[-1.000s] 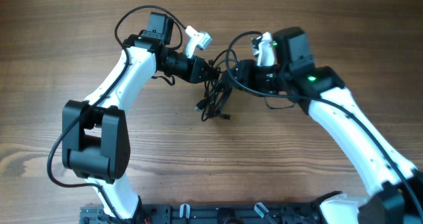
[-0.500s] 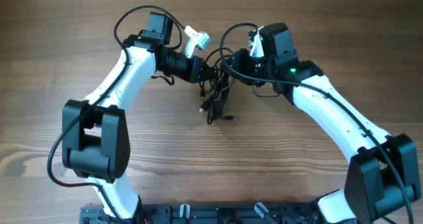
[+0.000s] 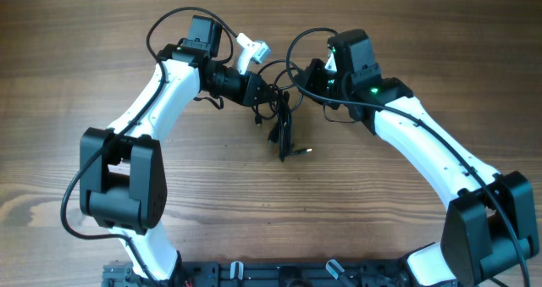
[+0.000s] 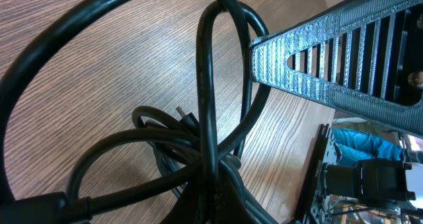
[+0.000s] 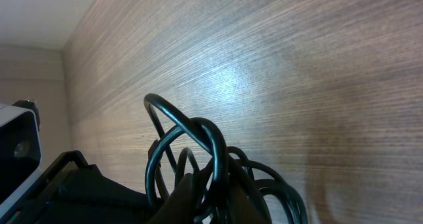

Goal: Untangle cables
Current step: 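Reach the right gripper to the hanging cable loops beside left gripper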

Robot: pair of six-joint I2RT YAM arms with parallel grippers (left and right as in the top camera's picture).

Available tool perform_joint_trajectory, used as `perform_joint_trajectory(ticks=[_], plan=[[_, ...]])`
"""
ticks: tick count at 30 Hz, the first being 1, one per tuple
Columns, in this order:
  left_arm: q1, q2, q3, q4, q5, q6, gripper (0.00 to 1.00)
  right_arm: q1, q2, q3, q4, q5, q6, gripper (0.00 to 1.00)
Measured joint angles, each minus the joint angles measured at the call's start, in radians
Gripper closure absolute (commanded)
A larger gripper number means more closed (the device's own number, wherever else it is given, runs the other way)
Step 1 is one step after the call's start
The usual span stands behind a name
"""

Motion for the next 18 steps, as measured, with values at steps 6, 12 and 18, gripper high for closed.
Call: perform_joint_trajectory(ticks=[6, 12, 18], plan=[[-0.001, 0.000, 0.000, -0.001, 0.000, 0.000, 0.96, 0.000, 0.001, 0.000, -0.038, -0.003, 0.027, 0.80], [-0.001, 0.000, 0.000, -0.001, 0.000, 0.000, 0.96, 0.000, 0.018, 0.000, -0.039, -0.043, 0.032, 0.80], [-0.001, 0.000, 0.000, -0.001, 0.000, 0.000, 0.96, 0.000, 0.018, 0.000, -0.039, -0.077, 0.045, 0.60]])
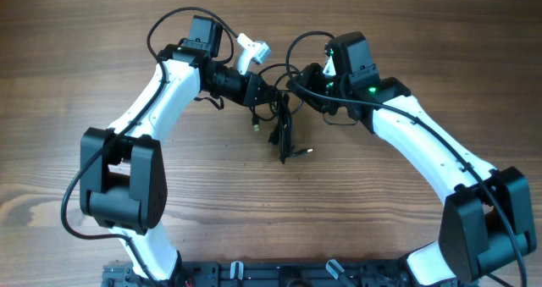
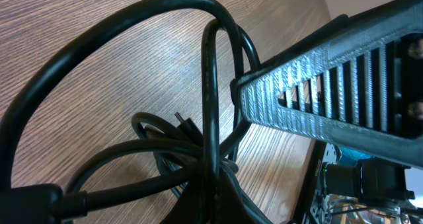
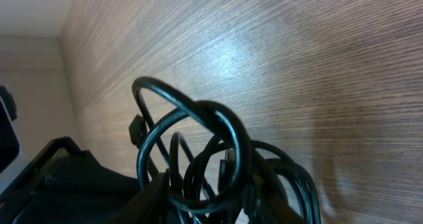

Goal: Untangle cables

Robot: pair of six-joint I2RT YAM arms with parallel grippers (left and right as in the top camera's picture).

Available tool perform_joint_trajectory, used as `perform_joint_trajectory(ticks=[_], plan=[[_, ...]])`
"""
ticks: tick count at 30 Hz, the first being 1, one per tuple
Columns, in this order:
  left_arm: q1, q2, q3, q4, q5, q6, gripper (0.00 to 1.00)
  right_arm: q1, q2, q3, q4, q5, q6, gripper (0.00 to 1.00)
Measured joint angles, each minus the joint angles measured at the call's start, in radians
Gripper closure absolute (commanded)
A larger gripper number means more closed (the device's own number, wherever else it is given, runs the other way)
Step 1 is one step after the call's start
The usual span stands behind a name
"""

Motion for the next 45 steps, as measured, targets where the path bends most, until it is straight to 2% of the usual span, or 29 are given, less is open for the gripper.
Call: perform_joint_trajectory(ticks=[4, 12, 14, 15, 16, 21, 24, 30, 35, 45], plan=[[0.000, 0.000, 0.000, 0.000, 0.000, 0.000, 0.96, 0.000, 0.000, 0.000, 0.000, -0.008, 0.000, 0.64], [-0.004, 0.000, 0.000, 0.000, 0.000, 0.000, 0.96, 0.000, 0.000, 0.000, 0.006, -0.025, 0.006, 0.64], [-0.019, 0.000, 0.000, 0.001, 0.000, 0.000, 0.96, 0.000, 0.000, 0.000, 0.016, -0.026, 0.017, 0.73], [-0.038, 0.000, 0.000, 0.002, -0.002, 0.000, 0.96, -0.001, 0.000, 0.000, 0.015, -0.023, 0.022, 0.89], [-0.049, 0.000, 0.000, 0.008, -0.007, 0.001, 0.96, -0.002, 0.000, 0.000, 0.014, -0.019, 0.023, 0.96], [-0.085, 0.002, 0.000, 0.023, -0.066, -0.004, 0.96, -0.002, 0.001, 0.000, -0.054, 0.031, 0.019, 0.96], [-0.089, 0.003, 0.000, 0.046, -0.135, -0.051, 0.96, -0.005, 0.001, 0.000, -0.042, 0.012, -0.027, 0.96], [-0.092, 0.002, 0.000, 0.077, -0.312, -0.208, 0.96, -0.080, 0.001, -0.001, 0.071, -0.306, -0.097, 0.96], [-0.109, 0.000, 0.009, 0.086, -0.345, -0.262, 0.96, -0.166, 0.008, -0.001, 0.068, -0.529, -0.105, 0.96], [-0.127, -0.010, 0.015, 0.082, -0.472, -0.373, 0.96, -0.242, 0.018, -0.005, 0.042, -0.648, -0.134, 0.96]])
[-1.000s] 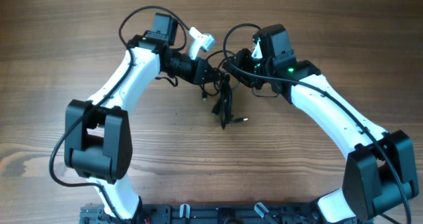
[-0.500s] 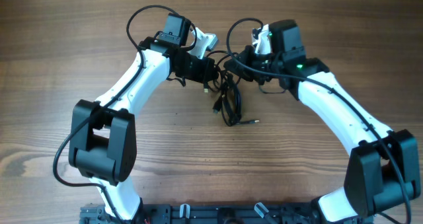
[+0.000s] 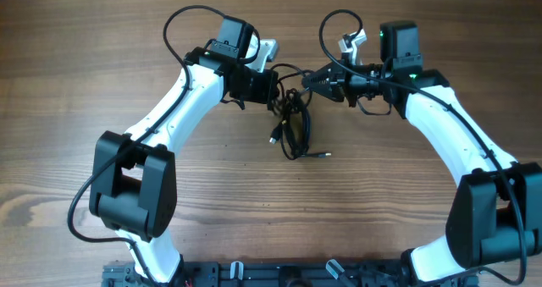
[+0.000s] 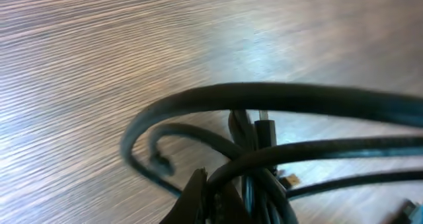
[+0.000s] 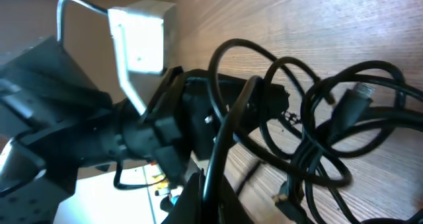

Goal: Untangle cables

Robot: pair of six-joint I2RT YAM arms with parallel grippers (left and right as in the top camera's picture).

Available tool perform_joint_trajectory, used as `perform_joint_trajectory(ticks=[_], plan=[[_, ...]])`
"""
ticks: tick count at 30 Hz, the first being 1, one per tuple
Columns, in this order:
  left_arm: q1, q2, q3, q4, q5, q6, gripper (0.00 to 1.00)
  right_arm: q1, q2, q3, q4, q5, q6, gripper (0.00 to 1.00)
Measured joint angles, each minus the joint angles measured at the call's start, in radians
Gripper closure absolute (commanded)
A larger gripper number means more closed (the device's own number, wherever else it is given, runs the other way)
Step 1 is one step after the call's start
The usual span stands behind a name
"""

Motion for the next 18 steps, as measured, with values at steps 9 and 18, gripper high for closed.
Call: perform_joint_trajectory(ticks=[9, 18], plan=[[-0.004, -0.002, 0.000, -0.014, -0.105, -0.071, 0.96, -0.028, 0.000, 0.000, -0.065, 0.032, -0.129, 0.96], [-0.014, -0.001, -0.001, -0.022, -0.150, -0.087, 0.96, -0.032, 0.000, 0.000, -0.249, 0.369, -0.182, 0.85]])
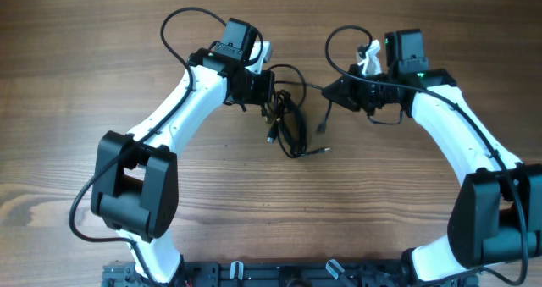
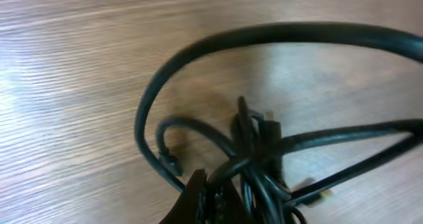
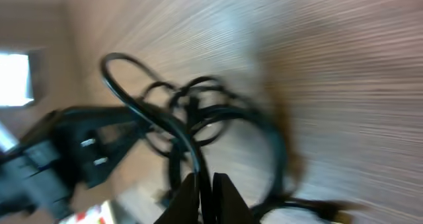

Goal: Untangle cables

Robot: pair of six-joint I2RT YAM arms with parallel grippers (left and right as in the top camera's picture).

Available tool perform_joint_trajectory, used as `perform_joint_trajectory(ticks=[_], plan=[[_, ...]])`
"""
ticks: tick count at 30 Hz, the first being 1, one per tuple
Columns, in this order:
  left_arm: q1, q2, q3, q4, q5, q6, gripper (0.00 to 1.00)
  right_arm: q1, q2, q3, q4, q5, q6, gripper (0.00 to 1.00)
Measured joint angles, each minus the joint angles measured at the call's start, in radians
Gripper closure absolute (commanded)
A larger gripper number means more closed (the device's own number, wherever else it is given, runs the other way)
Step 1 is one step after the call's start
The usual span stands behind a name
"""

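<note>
A knot of black cables (image 1: 290, 126) lies on the wooden table (image 1: 76, 84) at the upper middle. My left gripper (image 1: 271, 96) is at the knot's left side, shut on the bundle (image 2: 254, 145); its fingertips show at the bottom of the left wrist view (image 2: 209, 203). My right gripper (image 1: 337, 91) is a little to the knot's right, shut on one black strand (image 3: 173, 128) that arcs back to the knot; in its wrist view, the right gripper (image 3: 206, 197) pinches it. A plug end (image 1: 323, 128) hangs below that strand. Another plug (image 1: 326, 149) lies beside the knot.
Both arms reach in from the front corners and bend toward the middle. A black rail (image 1: 279, 274) runs along the near edge. Bare wood lies on the left (image 1: 51, 151) and in front of the knot (image 1: 296, 211).
My right gripper has moved right, away from the knot, with its strand. A plug end now hangs free between the knot and that gripper. The left gripper has stayed on the bundle.
At first both grippers were close together on the knot left of the table's middle, and stayed so at the second moment. Later both had shifted right and stood apart, the cables stretched between them. Now the right gripper holds one strand farther from the knot.
</note>
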Motion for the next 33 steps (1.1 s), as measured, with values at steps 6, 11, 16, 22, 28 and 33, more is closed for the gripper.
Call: perform_joint_trajectory(ticks=[6, 11, 16, 22, 28, 33], plan=[[0.057, 0.004, -0.005, 0.001, -0.060, -0.018, 0.96, -0.042, 0.000, 0.000, -0.020, 0.146, -0.007, 0.54], [0.055, 0.004, -0.005, 0.001, -0.059, -0.018, 0.96, -0.013, 0.000, 0.000, -0.037, 0.151, -0.024, 0.46], [0.055, 0.004, -0.005, 0.001, -0.021, -0.018, 0.96, 0.140, 0.000, 0.000, -0.023, 0.150, -0.032, 0.41], [0.055, 0.004, -0.005, 0.001, 0.071, 0.013, 0.96, 0.290, 0.029, 0.002, 0.097, 0.190, -0.033, 0.35], [0.054, 0.004, -0.005, 0.001, 0.207, 0.081, 0.96, 0.344, 0.099, 0.002, 0.152, 0.191, -0.032, 0.40], [0.054, 0.005, -0.005, 0.002, 0.227, 0.096, 0.96, 0.344, 0.121, 0.002, 0.152, 0.198, -0.023, 0.96]])
